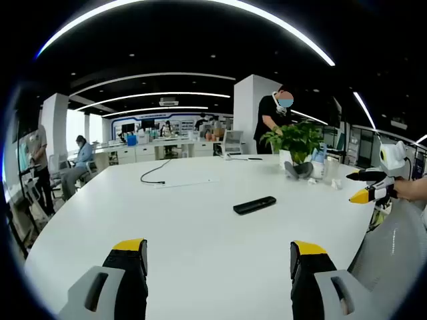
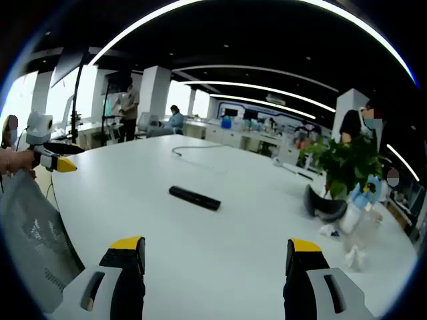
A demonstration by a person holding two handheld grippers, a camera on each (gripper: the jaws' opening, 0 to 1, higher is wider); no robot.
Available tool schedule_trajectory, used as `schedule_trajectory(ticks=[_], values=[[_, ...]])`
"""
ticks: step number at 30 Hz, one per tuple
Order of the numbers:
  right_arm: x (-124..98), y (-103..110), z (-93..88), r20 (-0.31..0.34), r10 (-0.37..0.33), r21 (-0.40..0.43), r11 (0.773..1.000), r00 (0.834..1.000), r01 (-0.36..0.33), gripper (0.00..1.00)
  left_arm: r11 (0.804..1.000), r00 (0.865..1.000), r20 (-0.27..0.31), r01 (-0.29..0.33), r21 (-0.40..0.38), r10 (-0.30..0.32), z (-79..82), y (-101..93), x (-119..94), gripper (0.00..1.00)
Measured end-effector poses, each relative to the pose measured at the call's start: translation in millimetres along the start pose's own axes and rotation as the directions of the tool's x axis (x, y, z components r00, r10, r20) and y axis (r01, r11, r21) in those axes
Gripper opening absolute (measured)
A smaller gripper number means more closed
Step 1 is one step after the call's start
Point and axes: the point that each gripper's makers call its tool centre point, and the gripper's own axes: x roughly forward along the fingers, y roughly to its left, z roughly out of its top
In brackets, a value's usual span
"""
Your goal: Press the specified remote control buttons in sequence, fully releasing each button before pressing the next.
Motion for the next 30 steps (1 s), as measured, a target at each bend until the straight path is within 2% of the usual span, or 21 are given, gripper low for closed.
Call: schedule_trajectory(ticks=[30], values=[[-0.4,0.0,-1.1,-0.004,0.001,0.002,1.0,1.0,-0.001,0.86,1.0,1.0,-0.004,-0.003,-0.001,0.003,-1.1,1.5,-0.4,0.91]])
